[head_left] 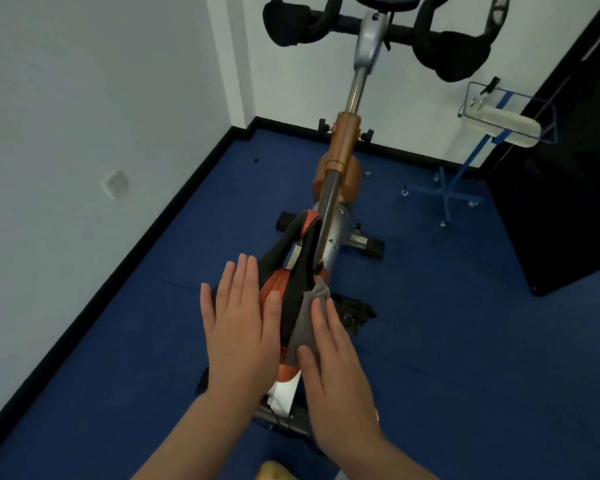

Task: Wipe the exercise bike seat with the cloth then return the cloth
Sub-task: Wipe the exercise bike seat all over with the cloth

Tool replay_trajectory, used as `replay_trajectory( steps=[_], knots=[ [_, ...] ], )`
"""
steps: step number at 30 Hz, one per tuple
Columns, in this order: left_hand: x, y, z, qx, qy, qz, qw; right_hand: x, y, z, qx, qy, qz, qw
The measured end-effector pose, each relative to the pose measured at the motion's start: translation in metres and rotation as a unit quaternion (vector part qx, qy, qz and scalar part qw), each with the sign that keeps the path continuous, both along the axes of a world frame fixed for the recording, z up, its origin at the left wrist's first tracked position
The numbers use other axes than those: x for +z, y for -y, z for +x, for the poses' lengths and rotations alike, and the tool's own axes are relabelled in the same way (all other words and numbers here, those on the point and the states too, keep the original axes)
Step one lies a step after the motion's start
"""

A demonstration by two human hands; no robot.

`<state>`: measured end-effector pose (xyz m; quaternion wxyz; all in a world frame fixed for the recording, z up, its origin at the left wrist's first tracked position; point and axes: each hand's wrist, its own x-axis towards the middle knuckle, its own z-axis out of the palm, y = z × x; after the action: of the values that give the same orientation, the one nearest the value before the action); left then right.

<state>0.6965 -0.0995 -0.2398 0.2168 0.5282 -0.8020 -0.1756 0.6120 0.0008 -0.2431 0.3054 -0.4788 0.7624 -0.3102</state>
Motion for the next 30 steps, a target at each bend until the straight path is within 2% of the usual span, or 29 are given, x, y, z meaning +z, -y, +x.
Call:
replay_trajectory(
  steps=[2, 5, 7, 12, 18, 24, 30],
  knots=[
    [0.002, 0.008, -0.005, -0.008, 0.020, 0.002, 1.000, -0.005, 0.009, -0.014, -0.008, 0.050, 0.001, 0.999],
    [-0.002, 0.012, -0.013, 0.002, 0.083, -0.011, 0.996, -0.013, 0.038, -0.041, -0.067, 0.207, 0.009, 0.976],
    [-0.005, 0.011, -0.015, 0.002, 0.124, -0.031, 0.992, -0.015, 0.043, -0.044, -0.079, 0.251, 0.003, 0.965],
    [-0.008, 0.013, -0.014, -0.006, 0.155, -0.043, 0.987, -0.013, 0.015, -0.024, -0.093, 0.276, -0.009, 0.957],
    [-0.007, 0.014, -0.014, -0.010, 0.171, -0.035, 0.985, -0.013, 0.070, -0.049, -0.103, 0.337, -0.001, 0.936],
    [-0.005, 0.015, -0.014, -0.023, 0.176, -0.025, 0.984, -0.016, 0.044, -0.037, -0.103, 0.336, -0.018, 0.936],
    [-0.004, 0.017, -0.015, -0.025, 0.187, -0.008, 0.982, -0.010, 0.091, -0.056, -0.104, 0.366, 0.012, 0.925]
  ],
)
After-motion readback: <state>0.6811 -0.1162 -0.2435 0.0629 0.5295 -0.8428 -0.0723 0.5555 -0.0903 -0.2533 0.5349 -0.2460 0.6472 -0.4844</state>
